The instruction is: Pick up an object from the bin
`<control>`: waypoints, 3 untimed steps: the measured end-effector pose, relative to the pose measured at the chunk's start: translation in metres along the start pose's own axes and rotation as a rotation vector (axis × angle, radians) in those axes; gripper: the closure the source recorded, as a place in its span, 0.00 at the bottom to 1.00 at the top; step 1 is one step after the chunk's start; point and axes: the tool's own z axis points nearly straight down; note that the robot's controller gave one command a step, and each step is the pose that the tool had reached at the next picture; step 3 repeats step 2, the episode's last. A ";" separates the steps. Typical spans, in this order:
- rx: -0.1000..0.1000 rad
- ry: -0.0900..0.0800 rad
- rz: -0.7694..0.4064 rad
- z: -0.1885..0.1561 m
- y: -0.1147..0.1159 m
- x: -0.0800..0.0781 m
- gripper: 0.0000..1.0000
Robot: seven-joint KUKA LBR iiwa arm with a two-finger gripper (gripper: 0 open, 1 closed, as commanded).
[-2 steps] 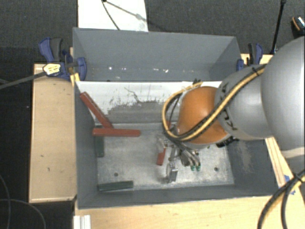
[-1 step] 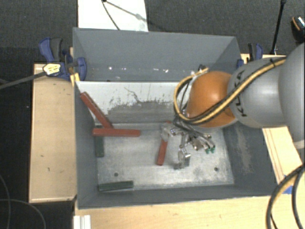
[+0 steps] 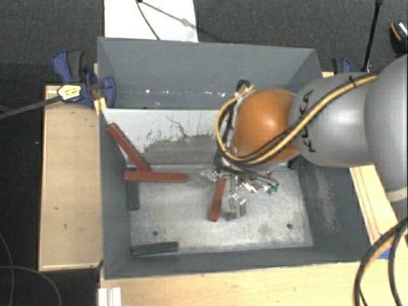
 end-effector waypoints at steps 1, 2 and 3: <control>0.000 0.000 0.005 0.000 0.000 0.000 1.00; 0.005 -0.003 0.014 -0.151 -0.021 0.009 1.00; 0.005 -0.003 0.014 -0.151 -0.021 0.009 1.00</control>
Offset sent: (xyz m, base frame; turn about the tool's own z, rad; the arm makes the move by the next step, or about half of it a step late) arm 0.0000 0.0000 0.0000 0.0000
